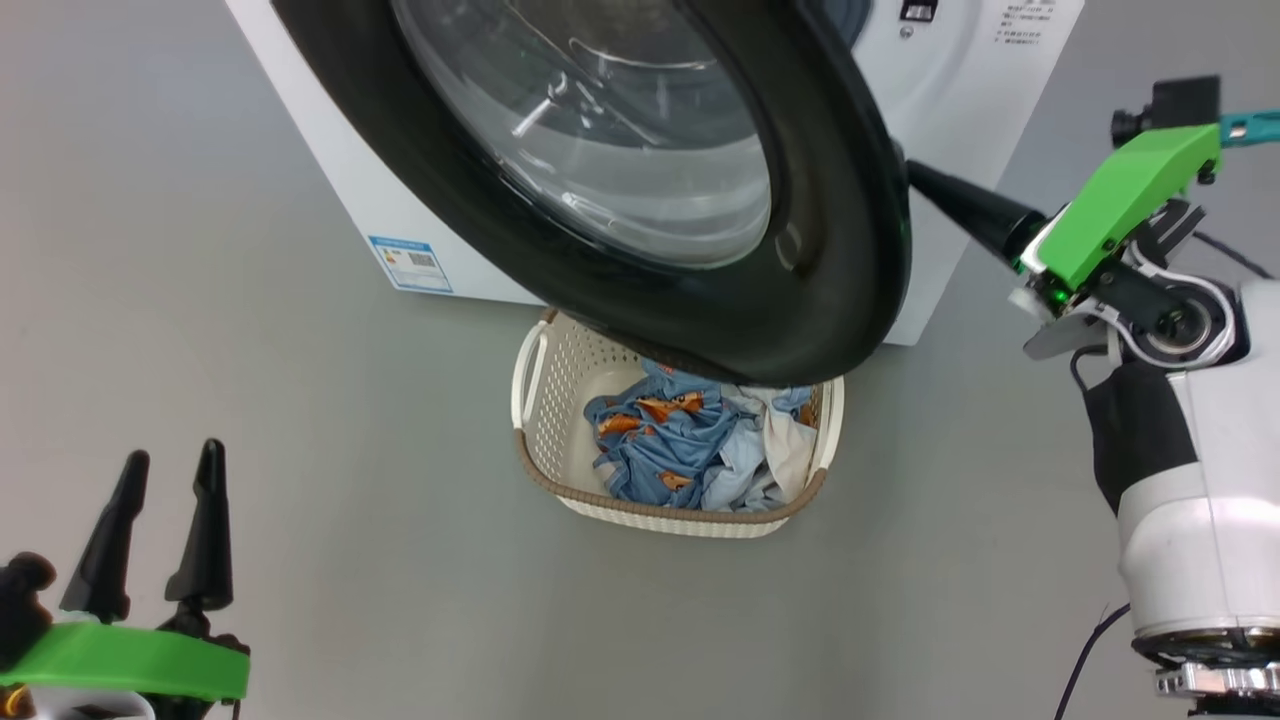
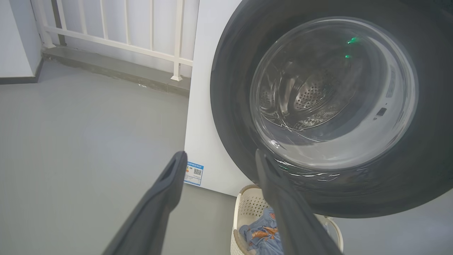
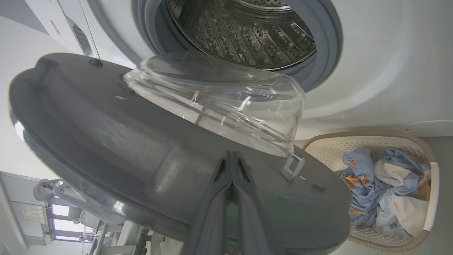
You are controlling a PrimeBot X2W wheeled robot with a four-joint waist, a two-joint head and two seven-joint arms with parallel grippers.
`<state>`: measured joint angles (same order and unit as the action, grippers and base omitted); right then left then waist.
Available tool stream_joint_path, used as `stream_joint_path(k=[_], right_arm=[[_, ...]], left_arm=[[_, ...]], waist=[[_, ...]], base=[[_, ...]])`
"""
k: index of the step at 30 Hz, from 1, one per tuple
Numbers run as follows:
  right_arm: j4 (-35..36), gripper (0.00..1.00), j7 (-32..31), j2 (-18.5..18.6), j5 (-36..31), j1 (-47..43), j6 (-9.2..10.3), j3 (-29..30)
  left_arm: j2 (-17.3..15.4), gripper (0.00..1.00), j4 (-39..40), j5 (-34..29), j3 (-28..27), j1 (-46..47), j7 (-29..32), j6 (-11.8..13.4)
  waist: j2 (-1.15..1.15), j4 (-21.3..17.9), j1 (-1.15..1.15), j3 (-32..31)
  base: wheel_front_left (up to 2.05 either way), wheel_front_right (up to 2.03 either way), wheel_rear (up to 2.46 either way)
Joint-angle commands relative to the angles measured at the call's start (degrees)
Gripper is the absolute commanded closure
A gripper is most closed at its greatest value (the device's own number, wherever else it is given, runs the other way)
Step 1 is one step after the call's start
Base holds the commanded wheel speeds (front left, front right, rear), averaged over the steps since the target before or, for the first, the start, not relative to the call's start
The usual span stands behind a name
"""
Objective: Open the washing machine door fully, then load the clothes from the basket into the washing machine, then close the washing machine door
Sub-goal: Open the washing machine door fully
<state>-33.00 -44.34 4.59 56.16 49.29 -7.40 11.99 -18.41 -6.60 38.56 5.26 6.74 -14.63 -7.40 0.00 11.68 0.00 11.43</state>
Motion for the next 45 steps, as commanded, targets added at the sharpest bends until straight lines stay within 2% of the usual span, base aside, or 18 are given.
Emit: stream_joint_path(k=[1, 11, 18, 26, 32, 45], right_arm=[[2.07, 1.0, -0.64, -1.71, 0.43, -0.18, -0.09, -1.86], [4.42, 1.0, 0.73, -1.71, 3.74, -3.37, -0.09, -7.09], [2.28, 1.0, -2.55, -1.71, 4.52, -4.87, -0.09, -8.63], [0.82, 1.0, -3.64, -1.71, 9.38, -6.46, -0.09, -11.44], [-0.13, 1.0, -3.96, -1.71, 15.59, -7.69, -0.09, -13.97], [2.81, 1.0, -4.36, -1.71, 20.86, -12.79, -0.09, -19.7]], left_arm=[[-1.72, 0.0, 0.75, -0.86, -2.23, 0.32, -0.37, -0.09], [-0.93, 0.0, -0.07, -1.79, -2.29, -0.3, -0.37, -0.09], [-0.36, 0.0, -0.68, -2.39, -2.37, -0.8, -0.37, -0.09], [-0.1, 0.0, -1.09, -2.85, -2.35, -1.19, -0.37, -0.09], [0.11, 0.0, -1.43, -3.32, -2.3, -1.33, -0.37, -0.09], [1.75, 0.0, -2.47, -5.42, -2.05, -2.18, -0.37, -0.09]], waist=[[0.0, 0.11, 0.0, -0.61], [0.0, -0.03, 0.0, -2.48], [0.0, -0.07, 0.0, -3.77], [0.0, -0.13, 0.0, -4.54], [0.0, 0.22, 0.0, -5.68], [0.0, 4.03, 0.0, -9.14]], base=[[0.0, 0.0, 0.0], [0.0, 0.0, 0.0], [0.0, 0.0, 0.0], [0.0, 0.0, 0.0], [0.0, 0.0, 0.0], [0.0, 0.0, 0.0]])
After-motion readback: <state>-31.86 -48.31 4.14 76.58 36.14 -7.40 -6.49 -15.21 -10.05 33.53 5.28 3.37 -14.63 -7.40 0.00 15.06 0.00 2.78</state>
